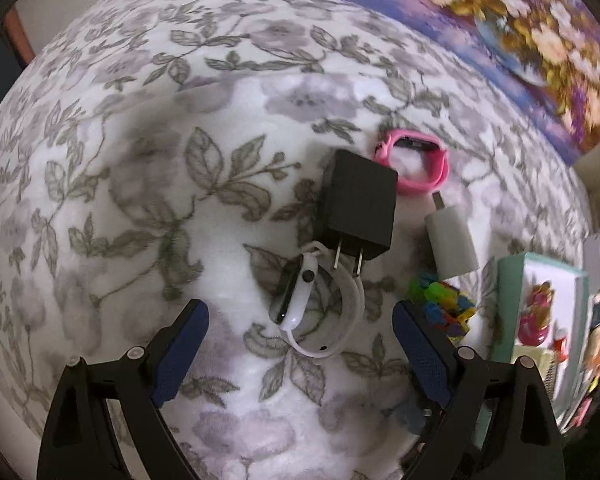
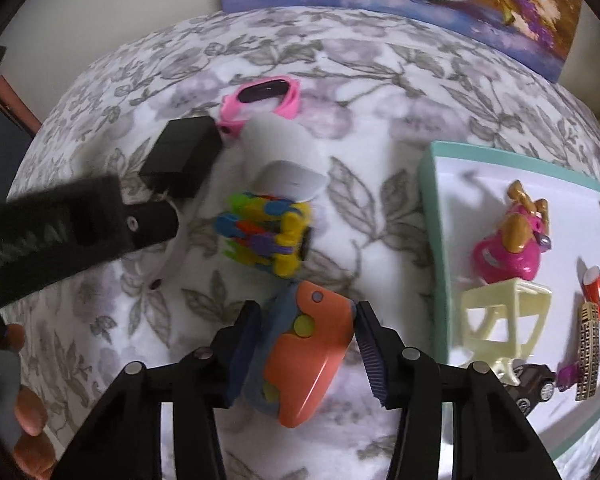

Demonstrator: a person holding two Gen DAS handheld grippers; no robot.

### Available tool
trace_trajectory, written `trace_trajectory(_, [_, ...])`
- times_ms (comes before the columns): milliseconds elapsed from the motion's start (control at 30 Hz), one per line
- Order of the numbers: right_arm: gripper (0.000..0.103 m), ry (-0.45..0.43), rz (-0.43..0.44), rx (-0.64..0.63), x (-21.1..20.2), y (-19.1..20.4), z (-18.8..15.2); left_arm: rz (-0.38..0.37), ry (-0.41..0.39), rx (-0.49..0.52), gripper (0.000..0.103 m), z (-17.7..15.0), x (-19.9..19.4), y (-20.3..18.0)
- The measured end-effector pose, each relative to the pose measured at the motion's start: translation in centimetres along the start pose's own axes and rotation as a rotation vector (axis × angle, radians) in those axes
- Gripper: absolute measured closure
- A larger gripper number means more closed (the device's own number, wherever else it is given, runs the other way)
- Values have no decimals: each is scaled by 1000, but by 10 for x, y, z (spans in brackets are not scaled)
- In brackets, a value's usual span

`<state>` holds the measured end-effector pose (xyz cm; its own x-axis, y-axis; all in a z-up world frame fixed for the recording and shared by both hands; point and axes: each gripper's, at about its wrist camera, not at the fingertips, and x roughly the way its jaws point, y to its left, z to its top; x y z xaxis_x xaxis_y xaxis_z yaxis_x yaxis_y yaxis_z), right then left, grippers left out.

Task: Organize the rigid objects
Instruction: 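Grasp the orange case with the right gripper while the left grasps the white smartwatch, then carry the orange case and white smartwatch into the tray and open both grippers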

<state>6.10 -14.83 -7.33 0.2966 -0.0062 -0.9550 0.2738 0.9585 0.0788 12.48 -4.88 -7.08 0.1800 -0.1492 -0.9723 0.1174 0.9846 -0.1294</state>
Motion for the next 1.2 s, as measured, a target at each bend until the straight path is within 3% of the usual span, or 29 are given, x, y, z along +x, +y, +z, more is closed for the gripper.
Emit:
trace_trajectory(100, [52,7,-2,14,-1,-10,1,3,6,14,22,-1,5,-6])
trace_trajectory(267, [54,19,-2,30,-3,-23,0,7,24,29,50,-2,11,-11])
trace_trajectory(567, [57,24,38,16,-16,-25,-10,4,-3,15,51,-9,-13,-5])
trace_trajectory(1200, [58,-113,117,1,-76,-31,-4,-34,-210,-7,52,-9,-91,-13])
